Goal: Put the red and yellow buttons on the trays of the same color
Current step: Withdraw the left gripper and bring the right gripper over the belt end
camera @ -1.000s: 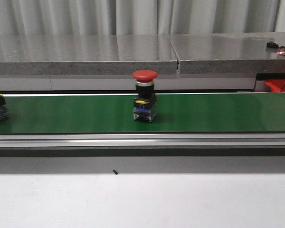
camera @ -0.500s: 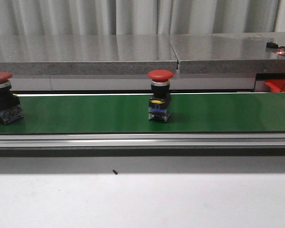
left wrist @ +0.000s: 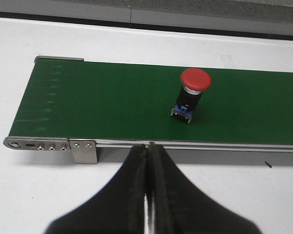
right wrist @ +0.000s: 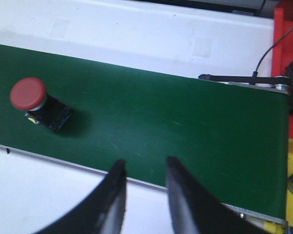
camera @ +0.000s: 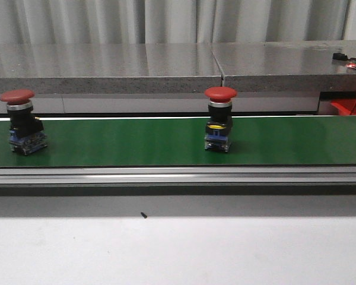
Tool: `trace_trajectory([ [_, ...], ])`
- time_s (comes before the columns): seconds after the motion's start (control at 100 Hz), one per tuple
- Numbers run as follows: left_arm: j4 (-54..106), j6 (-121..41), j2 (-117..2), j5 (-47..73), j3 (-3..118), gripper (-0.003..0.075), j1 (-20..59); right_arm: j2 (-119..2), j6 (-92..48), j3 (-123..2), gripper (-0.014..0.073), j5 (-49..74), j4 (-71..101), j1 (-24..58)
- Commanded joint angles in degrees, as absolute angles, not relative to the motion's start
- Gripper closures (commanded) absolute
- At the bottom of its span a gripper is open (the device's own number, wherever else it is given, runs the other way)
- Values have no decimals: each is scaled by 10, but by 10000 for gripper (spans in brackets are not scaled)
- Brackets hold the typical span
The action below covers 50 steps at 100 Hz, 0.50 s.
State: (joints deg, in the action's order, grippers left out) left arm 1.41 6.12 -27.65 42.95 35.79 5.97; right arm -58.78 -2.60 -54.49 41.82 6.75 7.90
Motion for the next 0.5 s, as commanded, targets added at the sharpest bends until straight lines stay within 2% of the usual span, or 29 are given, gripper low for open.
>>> trace_trajectory([
  [0.0,15,67,-280,393,373,739,64,-619,-33,-589,127,399,73,94],
  [0.06,15,67,-280,393,373,739,64,-644,-34,-607,-6,404,73,105],
  [0.12,15,67,-280,393,373,739,64,-678,-38,-632,-74,425,72,116],
  [0.49,15,67,-280,393,373,739,64,-848,-78,-773,-50,560,73,166],
])
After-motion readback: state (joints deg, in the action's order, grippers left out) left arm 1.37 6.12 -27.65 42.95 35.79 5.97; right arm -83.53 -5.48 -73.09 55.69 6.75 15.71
